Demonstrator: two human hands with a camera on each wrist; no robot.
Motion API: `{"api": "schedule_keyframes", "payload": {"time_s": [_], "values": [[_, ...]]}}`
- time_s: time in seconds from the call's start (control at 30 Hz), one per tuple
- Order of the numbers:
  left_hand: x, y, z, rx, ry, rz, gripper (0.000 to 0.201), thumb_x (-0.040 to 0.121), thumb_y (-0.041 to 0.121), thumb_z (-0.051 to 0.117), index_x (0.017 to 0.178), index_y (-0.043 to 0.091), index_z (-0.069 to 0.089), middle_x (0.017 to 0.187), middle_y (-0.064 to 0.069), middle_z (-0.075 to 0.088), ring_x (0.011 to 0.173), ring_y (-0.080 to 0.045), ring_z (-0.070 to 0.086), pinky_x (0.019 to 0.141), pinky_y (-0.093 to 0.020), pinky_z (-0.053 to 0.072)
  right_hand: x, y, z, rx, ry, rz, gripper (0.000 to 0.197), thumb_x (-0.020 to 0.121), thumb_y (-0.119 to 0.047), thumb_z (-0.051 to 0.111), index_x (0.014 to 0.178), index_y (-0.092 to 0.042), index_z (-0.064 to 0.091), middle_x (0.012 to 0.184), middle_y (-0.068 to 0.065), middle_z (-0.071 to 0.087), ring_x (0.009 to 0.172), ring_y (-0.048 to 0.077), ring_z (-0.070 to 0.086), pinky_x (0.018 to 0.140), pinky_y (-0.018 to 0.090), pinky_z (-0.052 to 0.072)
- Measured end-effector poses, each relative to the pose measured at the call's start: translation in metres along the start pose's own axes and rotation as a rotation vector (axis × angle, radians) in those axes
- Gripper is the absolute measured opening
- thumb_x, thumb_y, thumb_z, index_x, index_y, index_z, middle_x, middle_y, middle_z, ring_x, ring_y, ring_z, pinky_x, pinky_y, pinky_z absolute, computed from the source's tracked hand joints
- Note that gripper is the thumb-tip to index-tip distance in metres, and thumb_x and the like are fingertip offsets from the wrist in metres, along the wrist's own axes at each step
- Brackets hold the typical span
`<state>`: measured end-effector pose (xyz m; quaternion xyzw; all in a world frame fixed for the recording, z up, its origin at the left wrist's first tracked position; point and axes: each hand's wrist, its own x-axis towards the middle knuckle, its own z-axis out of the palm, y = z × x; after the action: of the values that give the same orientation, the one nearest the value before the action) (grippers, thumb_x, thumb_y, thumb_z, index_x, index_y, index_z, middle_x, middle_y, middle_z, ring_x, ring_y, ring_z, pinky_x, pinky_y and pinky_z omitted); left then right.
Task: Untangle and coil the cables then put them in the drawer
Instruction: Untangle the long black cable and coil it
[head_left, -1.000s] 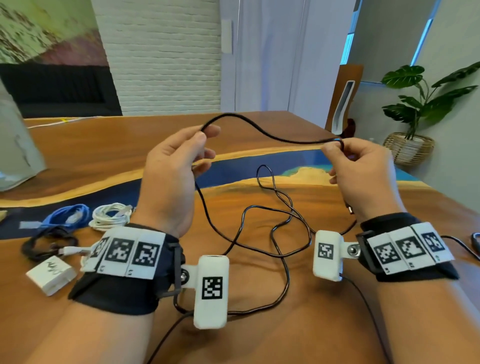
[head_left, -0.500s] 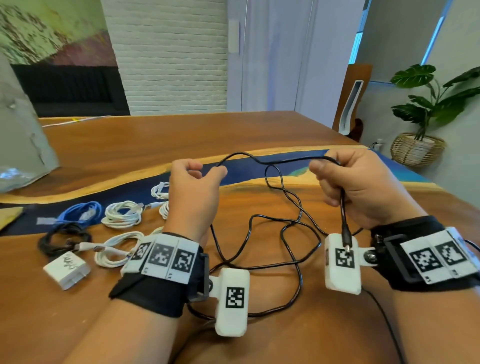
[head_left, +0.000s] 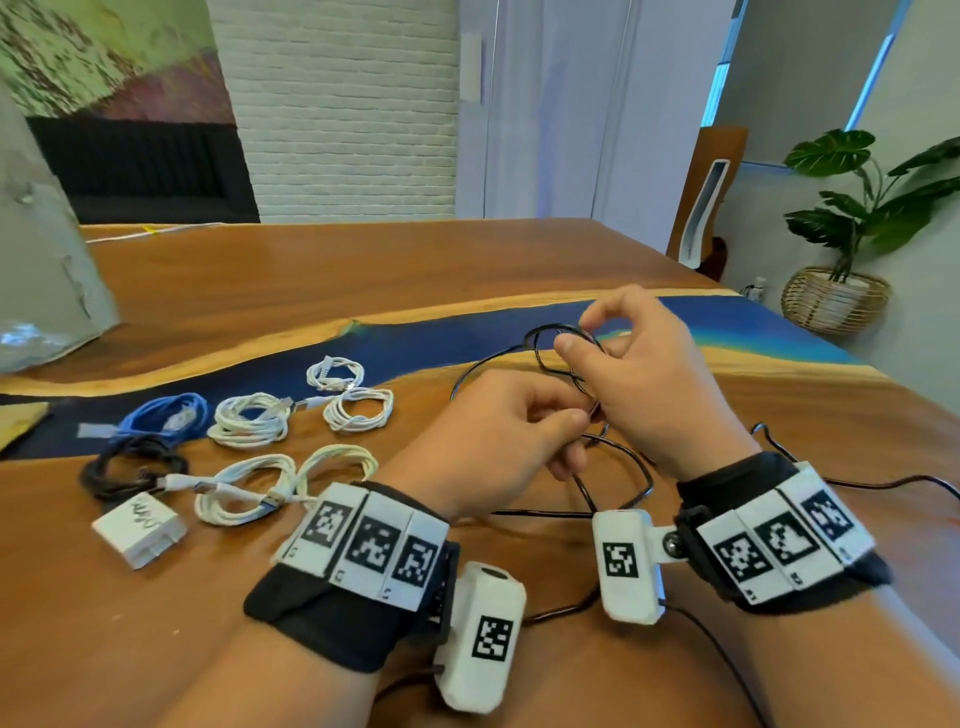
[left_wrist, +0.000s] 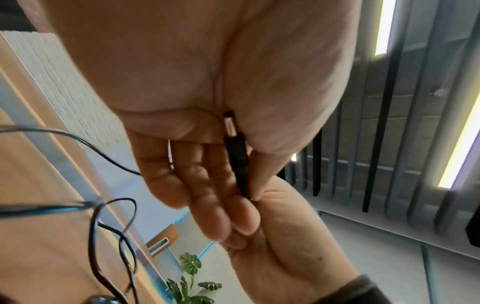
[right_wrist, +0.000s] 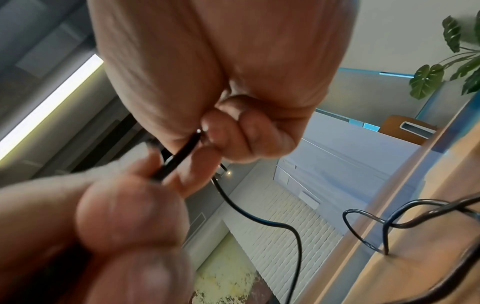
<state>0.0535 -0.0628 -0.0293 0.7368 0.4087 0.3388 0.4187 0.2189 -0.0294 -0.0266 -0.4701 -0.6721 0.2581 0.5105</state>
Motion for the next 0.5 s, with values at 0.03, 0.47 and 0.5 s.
{"api": "schedule_keyframes", "payload": {"time_s": [0.03,0.47,0.5], "values": [[0.000,-0.001,-0.004,0.031,-0.004,0.007,0.018,0.104,0.014,0.055,0.100,0.015,0.073,0.076,-0.001,0.075,0.069,-0.006,0.067,0.071,-0.017,0.051,0.000,0.000,-0.001,0.018,0.016,-0.015,0.020,0.096,-0.020,0.069,0.111,-0.026,0.055,0.054,0.003,0.045,0.049,0.021,0.042,0.051,0.036,0.040],[-0.006,-0.010,-0.040,-0.236,0.021,0.107,0.023,0.104,-0.002,0.048,0.098,0.005,0.068,0.079,-0.004,0.074,0.070,-0.011,0.063,0.069,-0.020,0.051,0.002,0.005,-0.029,-0.109,-0.112,-0.219,0.032,0.095,-0.049,0.058,0.080,-0.023,0.069,0.099,0.002,0.058,0.098,0.007,0.060,0.085,0.016,0.049],[-0.007,-0.010,-0.043,-0.250,0.044,0.106,0.023,0.104,-0.002,0.047,0.098,0.005,0.068,0.081,-0.006,0.074,0.070,-0.014,0.063,0.068,-0.020,0.051,0.003,0.006,-0.029,-0.083,-0.117,-0.221,0.031,0.098,-0.040,0.056,0.076,-0.020,0.066,0.099,0.007,0.060,0.099,0.010,0.061,0.089,0.019,0.050]]}}
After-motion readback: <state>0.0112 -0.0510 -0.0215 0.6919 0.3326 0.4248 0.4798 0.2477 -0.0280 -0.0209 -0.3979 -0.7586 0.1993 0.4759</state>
